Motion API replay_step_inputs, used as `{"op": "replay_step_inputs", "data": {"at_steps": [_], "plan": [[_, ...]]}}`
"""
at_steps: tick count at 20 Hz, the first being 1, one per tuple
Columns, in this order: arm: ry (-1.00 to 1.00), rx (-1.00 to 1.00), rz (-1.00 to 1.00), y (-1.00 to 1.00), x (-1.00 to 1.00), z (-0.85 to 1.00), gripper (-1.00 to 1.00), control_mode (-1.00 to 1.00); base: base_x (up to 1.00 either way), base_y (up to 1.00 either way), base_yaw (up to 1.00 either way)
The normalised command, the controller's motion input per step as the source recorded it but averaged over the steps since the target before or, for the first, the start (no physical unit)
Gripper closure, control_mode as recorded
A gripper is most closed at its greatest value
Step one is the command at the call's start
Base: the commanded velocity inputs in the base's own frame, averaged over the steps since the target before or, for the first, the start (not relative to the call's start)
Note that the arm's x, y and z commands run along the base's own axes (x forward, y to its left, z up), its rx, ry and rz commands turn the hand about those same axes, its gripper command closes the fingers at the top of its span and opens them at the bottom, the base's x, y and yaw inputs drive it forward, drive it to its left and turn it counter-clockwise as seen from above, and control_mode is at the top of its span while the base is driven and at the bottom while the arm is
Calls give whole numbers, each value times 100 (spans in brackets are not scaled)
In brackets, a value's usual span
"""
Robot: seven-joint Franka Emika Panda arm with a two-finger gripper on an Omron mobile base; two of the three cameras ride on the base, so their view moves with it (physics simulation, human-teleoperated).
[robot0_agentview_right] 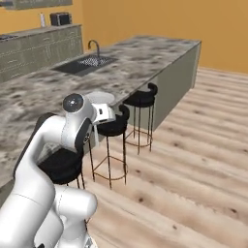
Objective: Take the fork and place it on the left side of the plate. Then take the spoon and place it on the right side of the plate. Make sure they're directly next to the plate.
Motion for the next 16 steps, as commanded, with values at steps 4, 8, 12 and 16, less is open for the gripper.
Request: {"op": "replay_step_inputs", "data": {"at_steps": [4, 8, 12, 16], "plan": [[0, 0, 0, 0, 0, 0, 100, 100, 34, -56, 44], [0, 0, 0, 0, 0, 0, 100, 100, 14, -65, 44], [0, 0, 0, 0, 0, 0, 100, 100, 10, -64, 44], [0, 0, 0, 0, 0, 0, 100, 100, 9, -64, 44]]}}
